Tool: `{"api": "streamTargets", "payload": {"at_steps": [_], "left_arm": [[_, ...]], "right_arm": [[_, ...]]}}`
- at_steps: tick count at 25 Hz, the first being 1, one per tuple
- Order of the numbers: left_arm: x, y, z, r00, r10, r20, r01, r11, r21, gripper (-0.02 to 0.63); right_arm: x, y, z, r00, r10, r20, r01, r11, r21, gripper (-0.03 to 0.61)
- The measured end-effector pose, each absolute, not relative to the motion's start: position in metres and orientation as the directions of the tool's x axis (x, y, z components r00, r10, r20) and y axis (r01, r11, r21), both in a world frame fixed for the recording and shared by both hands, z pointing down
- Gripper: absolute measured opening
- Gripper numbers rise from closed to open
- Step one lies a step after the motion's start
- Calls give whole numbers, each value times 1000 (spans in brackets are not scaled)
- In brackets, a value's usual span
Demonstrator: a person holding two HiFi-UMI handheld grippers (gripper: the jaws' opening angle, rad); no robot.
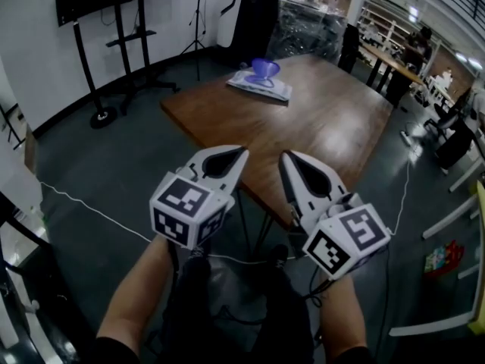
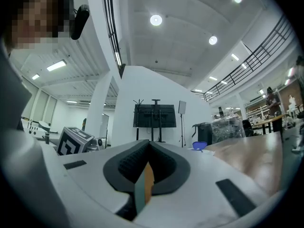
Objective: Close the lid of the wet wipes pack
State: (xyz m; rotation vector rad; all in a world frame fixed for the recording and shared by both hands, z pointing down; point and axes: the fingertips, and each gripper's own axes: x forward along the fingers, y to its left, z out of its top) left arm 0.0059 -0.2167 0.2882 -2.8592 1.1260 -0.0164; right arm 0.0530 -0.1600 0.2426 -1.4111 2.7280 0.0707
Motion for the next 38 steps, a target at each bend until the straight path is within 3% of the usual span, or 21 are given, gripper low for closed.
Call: {"api": "streamTargets", "payload": {"at_steps": [13, 33, 35, 38], "left_arm": [[-1, -273, 272, 696, -718, 9, -714, -693, -95, 8], [31, -430, 264, 655, -749, 103, -733, -662, -155, 8], [36, -444, 267, 657, -746, 109, -729, -665, -161, 8], [39, -467, 269, 655, -745, 124, -725, -667, -174, 8]], "right_arm": [[59, -232, 214, -612, -787, -77, -791, 611, 43, 8], [125, -430, 215, -552, -829, 95, -820, 560, 119, 11], [130, -452, 223, -554, -821, 136, -815, 569, 114, 41], [135, -486, 236, -555, -810, 187, -808, 579, 109, 136]]}}
